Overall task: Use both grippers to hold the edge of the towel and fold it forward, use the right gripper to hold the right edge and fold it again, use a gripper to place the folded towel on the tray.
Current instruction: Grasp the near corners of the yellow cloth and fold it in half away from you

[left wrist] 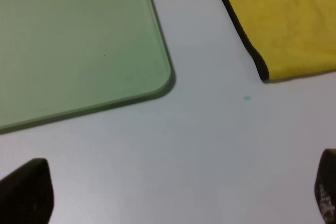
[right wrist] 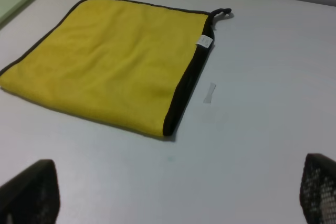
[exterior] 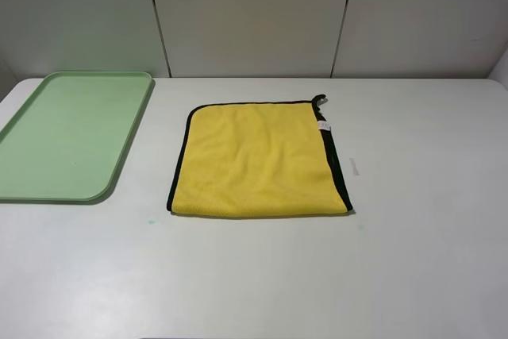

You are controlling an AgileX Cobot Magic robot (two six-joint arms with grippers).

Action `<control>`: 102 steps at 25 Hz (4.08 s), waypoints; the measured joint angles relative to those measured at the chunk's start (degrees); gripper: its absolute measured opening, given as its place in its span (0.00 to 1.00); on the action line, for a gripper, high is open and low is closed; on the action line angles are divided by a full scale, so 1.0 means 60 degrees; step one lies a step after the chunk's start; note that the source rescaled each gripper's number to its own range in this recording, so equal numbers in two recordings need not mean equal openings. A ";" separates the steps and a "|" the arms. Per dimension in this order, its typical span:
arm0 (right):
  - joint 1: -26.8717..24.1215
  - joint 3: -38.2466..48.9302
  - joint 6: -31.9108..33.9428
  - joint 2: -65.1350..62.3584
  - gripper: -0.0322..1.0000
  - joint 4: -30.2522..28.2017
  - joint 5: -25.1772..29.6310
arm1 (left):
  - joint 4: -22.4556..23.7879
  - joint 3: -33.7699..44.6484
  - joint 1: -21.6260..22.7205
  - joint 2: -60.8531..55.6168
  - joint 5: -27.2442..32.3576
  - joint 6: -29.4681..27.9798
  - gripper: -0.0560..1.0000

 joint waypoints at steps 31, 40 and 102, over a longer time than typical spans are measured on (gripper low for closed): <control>0.0000 -0.3022 -0.3863 0.5674 1.00 0.1362 -0.0722 | -0.0166 -0.1845 -0.0158 0.4170 -0.0009 0.3128 0.99; 0.0000 -0.3241 -0.6306 0.7721 1.00 0.1388 -0.0801 | -0.0158 -0.1951 -0.1891 0.6589 -0.1219 0.4468 0.99; 0.0000 -0.3271 -1.2011 1.4713 1.00 0.3175 -0.4412 | -0.0963 -0.1994 -0.4518 1.7601 -1.0618 1.2084 0.99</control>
